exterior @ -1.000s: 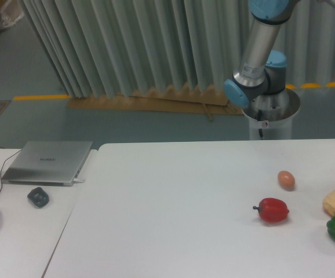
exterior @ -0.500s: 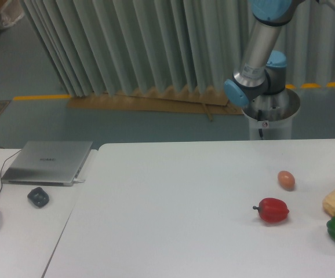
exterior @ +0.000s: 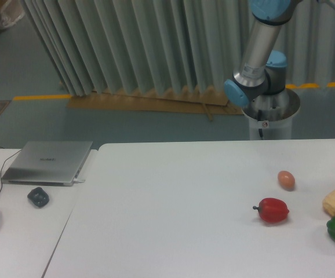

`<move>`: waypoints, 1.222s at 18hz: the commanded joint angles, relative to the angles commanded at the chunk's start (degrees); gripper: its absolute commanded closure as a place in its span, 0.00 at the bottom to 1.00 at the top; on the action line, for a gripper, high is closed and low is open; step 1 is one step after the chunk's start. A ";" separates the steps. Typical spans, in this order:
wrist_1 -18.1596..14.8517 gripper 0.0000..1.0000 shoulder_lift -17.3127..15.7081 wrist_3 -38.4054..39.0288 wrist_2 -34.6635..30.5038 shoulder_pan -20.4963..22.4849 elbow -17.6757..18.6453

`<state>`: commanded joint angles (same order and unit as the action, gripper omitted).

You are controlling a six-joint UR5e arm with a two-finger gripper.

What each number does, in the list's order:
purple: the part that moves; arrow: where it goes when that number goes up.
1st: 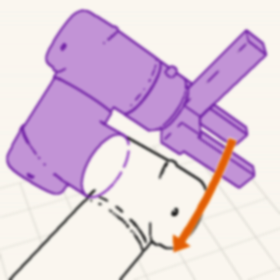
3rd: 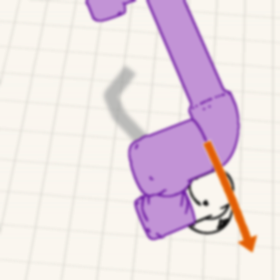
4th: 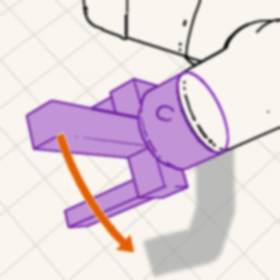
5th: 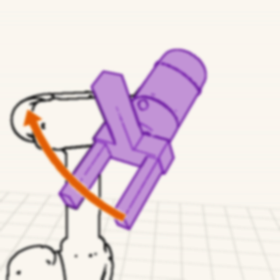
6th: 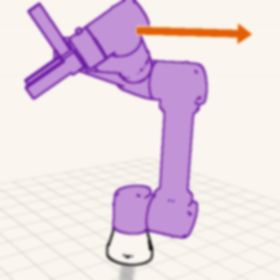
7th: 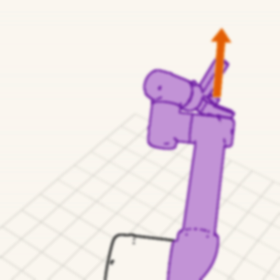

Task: Place the yellow pepper on the table
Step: 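Carry the yellow bell pepper in and lower it beside the red pepper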

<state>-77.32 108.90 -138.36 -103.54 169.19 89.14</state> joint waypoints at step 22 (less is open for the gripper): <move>2.60 0.70 0.60 63.64 16.97 -24.87 -3.88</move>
<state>-74.72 109.51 -74.72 -86.57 144.32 85.25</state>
